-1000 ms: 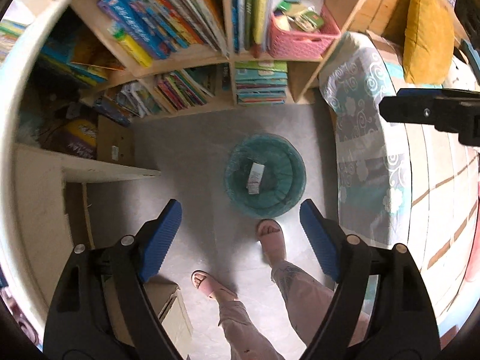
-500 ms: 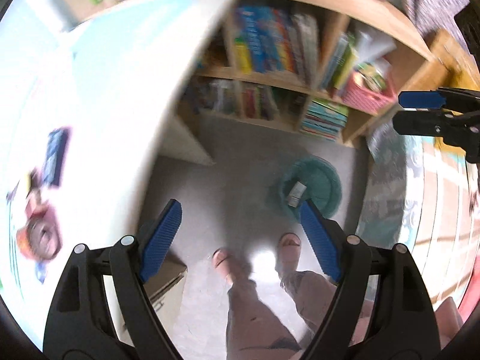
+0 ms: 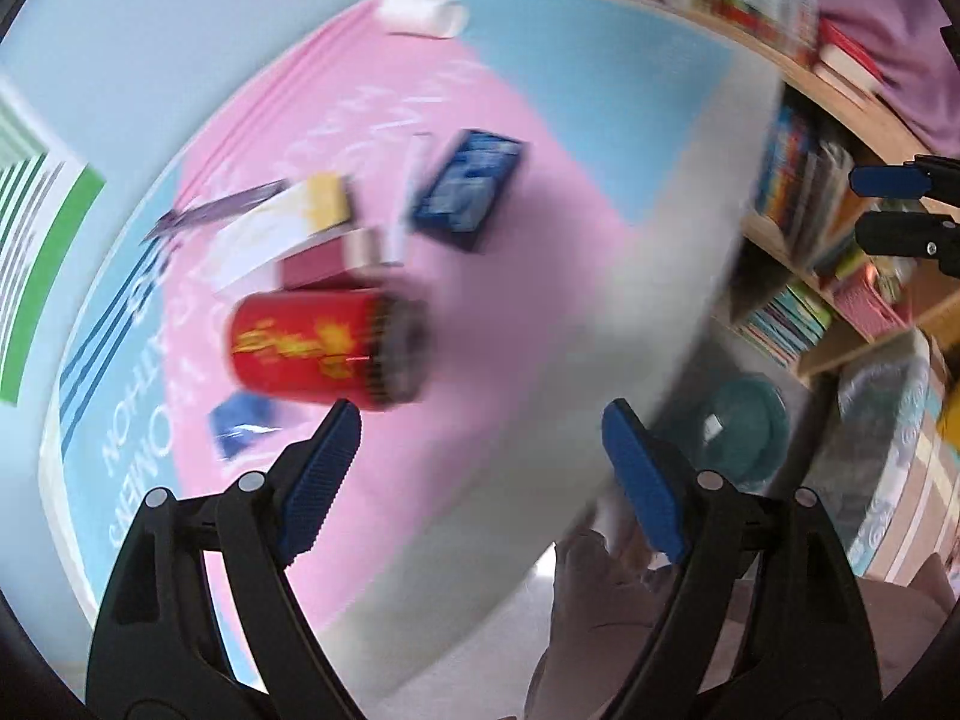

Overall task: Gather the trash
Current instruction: 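Move both open tools back over the items on the mat, then grasp the red can with the left tool while the right tool grasps the blue gum box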

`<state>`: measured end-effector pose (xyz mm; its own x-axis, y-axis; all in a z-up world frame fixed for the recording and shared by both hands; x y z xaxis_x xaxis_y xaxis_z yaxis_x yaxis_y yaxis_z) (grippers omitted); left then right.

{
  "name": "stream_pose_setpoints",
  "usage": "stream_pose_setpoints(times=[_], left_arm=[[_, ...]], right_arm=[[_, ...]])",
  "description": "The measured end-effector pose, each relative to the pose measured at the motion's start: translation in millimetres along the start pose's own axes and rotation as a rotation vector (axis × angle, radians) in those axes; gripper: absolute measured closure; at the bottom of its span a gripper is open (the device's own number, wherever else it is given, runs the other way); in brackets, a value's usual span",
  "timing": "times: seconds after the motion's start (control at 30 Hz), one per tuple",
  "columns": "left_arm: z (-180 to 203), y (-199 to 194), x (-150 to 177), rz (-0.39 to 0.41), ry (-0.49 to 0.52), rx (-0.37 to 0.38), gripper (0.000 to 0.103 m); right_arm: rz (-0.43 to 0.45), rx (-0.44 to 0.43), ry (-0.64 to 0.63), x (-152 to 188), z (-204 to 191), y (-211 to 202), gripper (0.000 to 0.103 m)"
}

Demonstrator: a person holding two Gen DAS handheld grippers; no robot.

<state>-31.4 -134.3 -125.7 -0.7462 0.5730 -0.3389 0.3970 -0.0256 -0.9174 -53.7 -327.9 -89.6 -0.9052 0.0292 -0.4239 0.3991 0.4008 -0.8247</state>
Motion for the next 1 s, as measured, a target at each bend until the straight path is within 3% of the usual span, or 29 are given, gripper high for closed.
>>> stream_pose_setpoints(times=[0.17, 0.4, 0.67, 1.0], left_arm=[[-52, 10, -3, -0.008, -0.084, -0.021, 0.022], [-93, 24, 2, -0.045, -0.173, -0.013, 0.022], [-100, 33, -3, -0.090, -0.299, 0.019, 0.021], [-95, 59, -28, -0.203, -0.565, -0.051, 0.020]], right_arm=[[-0.044, -0.025, -0.104, -46, -34, 37, 0.031], [-0.119, -0.050, -0.225, -87, -62, 82, 0.031], [-0.237, -0.094, -0.392, -113, -71, 120, 0.031], [-0.443, -0.235, -0.747, -144, -69, 171, 0.031]])
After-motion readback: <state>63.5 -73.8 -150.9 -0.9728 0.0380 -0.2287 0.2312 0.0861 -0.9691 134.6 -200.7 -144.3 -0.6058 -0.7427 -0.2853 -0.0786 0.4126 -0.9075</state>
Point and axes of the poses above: each gripper's, at about its wrist camera, not at the fingertips, and y roughly the way its jaws point, z to its right, x to its underside, the point moved 6 cm from there along y, roughly the way its jaws point, and after that the axes turned 5 degrees about -x, right-handed, at the moved point
